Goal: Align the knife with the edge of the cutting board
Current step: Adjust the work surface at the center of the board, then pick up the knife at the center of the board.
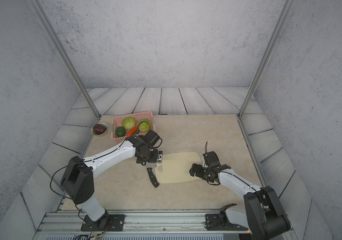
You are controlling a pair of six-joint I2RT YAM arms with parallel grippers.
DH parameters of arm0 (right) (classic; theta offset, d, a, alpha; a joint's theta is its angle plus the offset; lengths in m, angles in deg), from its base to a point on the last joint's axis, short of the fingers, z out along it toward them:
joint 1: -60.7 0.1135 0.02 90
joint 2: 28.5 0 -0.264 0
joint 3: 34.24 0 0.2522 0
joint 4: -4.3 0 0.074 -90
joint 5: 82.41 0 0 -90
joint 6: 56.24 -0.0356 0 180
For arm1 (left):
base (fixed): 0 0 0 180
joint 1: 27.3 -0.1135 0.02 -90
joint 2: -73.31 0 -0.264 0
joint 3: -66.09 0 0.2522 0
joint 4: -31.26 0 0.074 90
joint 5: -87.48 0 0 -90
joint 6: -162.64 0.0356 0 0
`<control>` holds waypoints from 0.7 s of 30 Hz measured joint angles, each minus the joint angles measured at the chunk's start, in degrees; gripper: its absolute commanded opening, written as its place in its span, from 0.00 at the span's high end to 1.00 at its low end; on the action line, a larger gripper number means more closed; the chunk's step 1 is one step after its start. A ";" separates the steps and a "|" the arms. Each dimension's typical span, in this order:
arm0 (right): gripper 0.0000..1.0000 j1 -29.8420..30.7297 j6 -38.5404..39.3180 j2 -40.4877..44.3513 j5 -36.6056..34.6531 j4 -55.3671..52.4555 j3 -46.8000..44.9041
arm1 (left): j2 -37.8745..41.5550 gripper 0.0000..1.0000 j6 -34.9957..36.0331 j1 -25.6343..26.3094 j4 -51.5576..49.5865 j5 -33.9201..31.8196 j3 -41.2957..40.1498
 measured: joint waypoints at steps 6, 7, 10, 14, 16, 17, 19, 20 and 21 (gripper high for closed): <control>0.01 2.12 -0.20 0.94 0.13 -1.36 -0.24 | -0.24 0.02 -2.08 0.00 -4.28 -5.18 -2.03; 0.01 2.60 -0.26 1.16 0.13 -1.68 -0.35 | -0.33 0.01 -2.51 -0.07 -4.70 -5.60 -2.25; 0.01 3.69 -0.59 2.01 0.15 -2.16 -0.76 | -1.29 0.02 -3.63 -0.42 -5.38 -5.53 -2.23; 0.01 4.33 -0.98 2.71 0.17 -1.99 -1.36 | -5.33 0.08 -4.85 -0.74 -6.05 -4.04 -1.18; 0.01 4.39 -1.09 2.97 0.20 -1.73 -1.64 | -7.56 0.15 -5.35 -0.83 -6.08 -3.23 -0.66; 0.01 4.44 -1.09 3.08 0.20 -1.64 -1.70 | -8.63 0.18 -5.46 -0.94 -6.01 -2.73 -0.50; 0.01 4.52 -1.14 3.30 0.17 -1.38 -1.95 | -9.90 0.22 -5.79 -1.05 -5.86 -1.66 -0.42; 0.01 4.59 -1.16 3.32 0.17 -1.29 -1.99 | -10.23 0.24 -6.01 -1.14 -5.81 -1.27 -0.42; 0.01 4.61 -1.16 3.32 0.20 -1.27 -1.99 | -10.36 0.26 -6.14 -1.18 -5.84 -1.01 -0.39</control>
